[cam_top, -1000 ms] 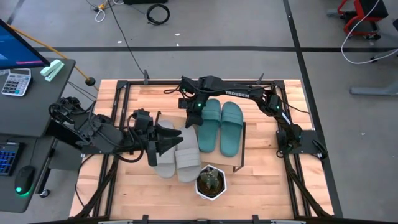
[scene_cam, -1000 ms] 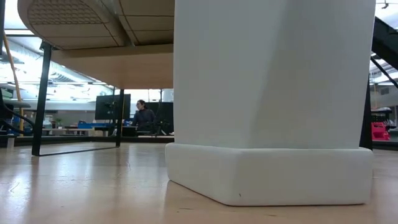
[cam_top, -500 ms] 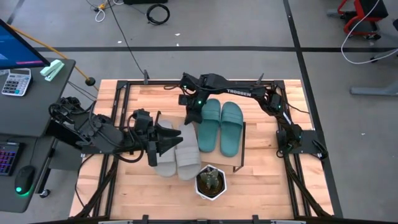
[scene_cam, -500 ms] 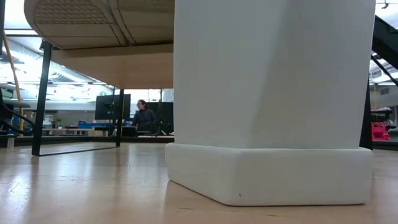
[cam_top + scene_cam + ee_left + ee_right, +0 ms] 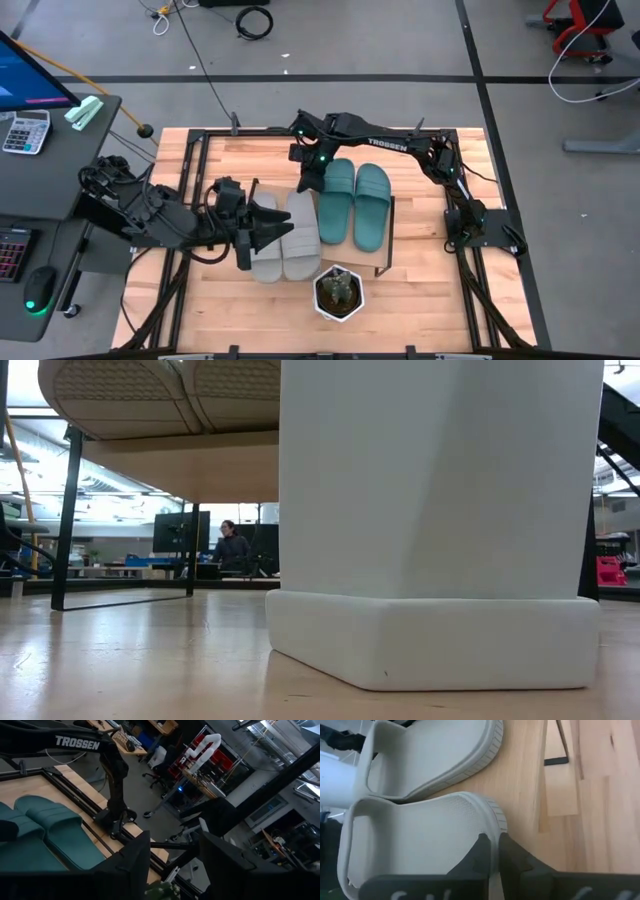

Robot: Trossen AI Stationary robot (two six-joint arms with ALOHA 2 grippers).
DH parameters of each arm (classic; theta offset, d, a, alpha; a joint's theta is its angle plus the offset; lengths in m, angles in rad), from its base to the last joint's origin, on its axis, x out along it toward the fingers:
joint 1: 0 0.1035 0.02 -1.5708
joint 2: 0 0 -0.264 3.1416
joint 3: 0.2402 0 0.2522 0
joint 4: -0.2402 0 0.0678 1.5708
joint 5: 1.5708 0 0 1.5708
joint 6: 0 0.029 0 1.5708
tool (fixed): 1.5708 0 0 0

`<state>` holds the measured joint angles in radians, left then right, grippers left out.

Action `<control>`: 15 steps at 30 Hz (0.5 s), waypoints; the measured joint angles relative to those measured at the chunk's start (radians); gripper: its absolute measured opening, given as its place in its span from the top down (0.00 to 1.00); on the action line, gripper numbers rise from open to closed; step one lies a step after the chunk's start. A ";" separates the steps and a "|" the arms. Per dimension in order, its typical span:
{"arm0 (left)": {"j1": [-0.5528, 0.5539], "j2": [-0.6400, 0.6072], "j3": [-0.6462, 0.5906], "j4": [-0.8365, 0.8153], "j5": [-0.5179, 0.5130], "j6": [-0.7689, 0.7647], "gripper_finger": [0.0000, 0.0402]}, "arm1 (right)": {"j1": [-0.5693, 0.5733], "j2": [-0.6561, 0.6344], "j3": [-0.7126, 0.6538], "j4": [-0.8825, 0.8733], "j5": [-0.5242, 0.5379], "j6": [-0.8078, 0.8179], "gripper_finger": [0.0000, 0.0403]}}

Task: Pick and place slides into the shelf
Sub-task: Put the gray slide on the shelf

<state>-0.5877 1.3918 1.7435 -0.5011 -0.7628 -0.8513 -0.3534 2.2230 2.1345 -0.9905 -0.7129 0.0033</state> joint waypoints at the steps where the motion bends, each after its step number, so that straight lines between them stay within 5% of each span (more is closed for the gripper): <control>1: 0.000 0.000 0.000 0.000 0.000 0.000 0.56 | 0.000 0.000 0.000 0.001 0.004 -0.001 0.95; 15: 0.000 0.000 0.000 -0.007 0.000 0.002 0.56 | 0.003 0.000 0.000 0.004 0.100 0.004 0.83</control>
<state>-0.5880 1.3918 1.7435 -0.5083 -0.7625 -0.8497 -0.3506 2.2230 2.1349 -0.9863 -0.6132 0.0075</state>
